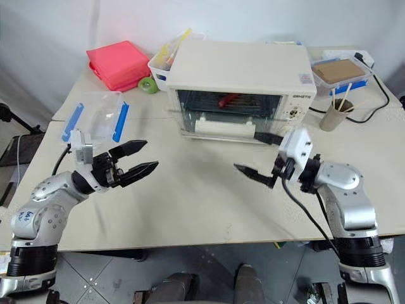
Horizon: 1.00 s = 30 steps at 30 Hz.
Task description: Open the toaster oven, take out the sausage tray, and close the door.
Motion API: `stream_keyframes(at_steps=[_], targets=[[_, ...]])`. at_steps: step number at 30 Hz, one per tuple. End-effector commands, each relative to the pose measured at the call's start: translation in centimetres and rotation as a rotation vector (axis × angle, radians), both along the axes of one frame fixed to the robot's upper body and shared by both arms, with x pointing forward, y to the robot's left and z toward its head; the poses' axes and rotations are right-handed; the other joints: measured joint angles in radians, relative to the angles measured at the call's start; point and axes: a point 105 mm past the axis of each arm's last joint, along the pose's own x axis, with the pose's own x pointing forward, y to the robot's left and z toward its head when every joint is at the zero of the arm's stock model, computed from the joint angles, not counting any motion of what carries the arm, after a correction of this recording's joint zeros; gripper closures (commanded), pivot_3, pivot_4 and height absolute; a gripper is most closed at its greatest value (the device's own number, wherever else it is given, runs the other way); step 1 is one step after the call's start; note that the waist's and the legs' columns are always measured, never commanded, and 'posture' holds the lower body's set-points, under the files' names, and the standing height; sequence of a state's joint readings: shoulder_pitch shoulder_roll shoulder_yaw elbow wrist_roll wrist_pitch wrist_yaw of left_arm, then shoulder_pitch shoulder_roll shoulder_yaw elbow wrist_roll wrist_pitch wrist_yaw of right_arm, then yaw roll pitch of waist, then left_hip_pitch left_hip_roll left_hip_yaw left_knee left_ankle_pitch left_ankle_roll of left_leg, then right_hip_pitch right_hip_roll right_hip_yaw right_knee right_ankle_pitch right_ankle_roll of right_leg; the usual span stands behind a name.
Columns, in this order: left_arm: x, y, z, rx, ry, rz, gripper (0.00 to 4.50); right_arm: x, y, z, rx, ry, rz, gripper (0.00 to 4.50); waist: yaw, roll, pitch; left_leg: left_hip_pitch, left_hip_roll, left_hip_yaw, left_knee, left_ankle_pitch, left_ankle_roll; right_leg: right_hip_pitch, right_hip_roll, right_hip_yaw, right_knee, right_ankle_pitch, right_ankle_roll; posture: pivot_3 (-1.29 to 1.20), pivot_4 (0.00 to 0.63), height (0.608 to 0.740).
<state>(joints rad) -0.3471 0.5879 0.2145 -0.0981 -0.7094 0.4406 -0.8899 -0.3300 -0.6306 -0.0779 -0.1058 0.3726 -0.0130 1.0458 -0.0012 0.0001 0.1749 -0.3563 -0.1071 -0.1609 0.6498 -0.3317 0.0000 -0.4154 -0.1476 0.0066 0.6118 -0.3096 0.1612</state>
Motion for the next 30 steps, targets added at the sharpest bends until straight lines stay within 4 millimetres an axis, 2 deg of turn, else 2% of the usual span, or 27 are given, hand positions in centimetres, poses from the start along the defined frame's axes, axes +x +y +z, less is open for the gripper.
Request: stream_keyframes(at_steps=[1,5,8,12,16,21,26,30], targets=[[1.0,0.4,1.3,0.001,-0.039,-0.014,1.21,-0.7,0.2,-0.5,-0.065,-0.116,0.020,0.00,0.001,0.000,0.000,0.000,0.000,0.000,0.000,0.000,0.000,0.000,0.000,0.000,0.000,0.000,0.000,0.00,0.150,0.740],[4.4,-0.2,3.2,-0.056,-0.072,0.031,2.45,-0.2,-0.2,-0.6,-0.058,-0.160,-0.013,0.00,0.001,-0.001,0.000,0.000,-0.001,0.000,0.002,0.000,0.000,0.000,0.000,0.000,0.001,0.000,0.000,0.00,0.150,0.740],[6.3,-1.6,4.3,-0.096,-0.094,0.034,3.30,0.1,-0.3,-0.5,-0.062,-0.184,-0.023,0.00,0.001,-0.002,0.001,0.000,-0.001,0.000,0.002,0.000,0.000,0.001,0.000,0.000,0.004,0.000,0.001,0.00,0.150,0.740],[7.7,-3.1,4.6,-0.111,-0.097,0.027,4.45,0.2,-0.3,-0.6,-0.068,-0.197,-0.021,0.00,-0.002,-0.002,0.001,0.000,-0.001,0.001,0.002,0.000,0.000,0.000,0.000,0.000,0.005,0.001,0.001,0.00,0.150,0.740],[8.4,-6.5,3.4,-0.070,-0.082,-0.043,4.45,0.0,-0.1,-0.9,-0.084,-0.215,-0.019,0.00,0.000,-0.002,0.001,0.000,-0.001,0.003,0.002,0.000,0.000,-0.001,0.000,-0.001,0.005,0.001,0.001,0.00,0.150,0.740],[8.5,-7.9,2.2,-0.052,-0.074,-0.086,4.45,-1.1,-1.2,-1.0,-0.037,-0.199,-0.093,0.00,0.003,-0.003,0.002,0.000,-0.001,0.003,0.003,0.000,0.000,-0.001,0.000,-0.001,0.006,0.001,0.001,0.00,0.150,0.740],[7.5,-8.0,0.2,0.031,-0.065,-0.166,4.45,-4.9,-3.9,-4.1,-0.065,-0.087,-0.211,0.00,0.013,-0.004,0.002,-0.002,-0.002,0.004,0.004,0.000,0.000,-0.002,-0.001,-0.001,0.007,0.001,0.002,0.00,0.150,0.740],[6.8,-7.7,-1.8,0.125,-0.070,-0.196,4.45,-7.7,-7.8,-6.2,-0.092,0.002,-0.402,0.00,0.022,-0.004,0.002,-0.001,-0.003,0.005,0.005,-0.001,0.001,-0.002,0.000,0.000,0.007,0.001,0.003,0.00,0.150,0.740]])
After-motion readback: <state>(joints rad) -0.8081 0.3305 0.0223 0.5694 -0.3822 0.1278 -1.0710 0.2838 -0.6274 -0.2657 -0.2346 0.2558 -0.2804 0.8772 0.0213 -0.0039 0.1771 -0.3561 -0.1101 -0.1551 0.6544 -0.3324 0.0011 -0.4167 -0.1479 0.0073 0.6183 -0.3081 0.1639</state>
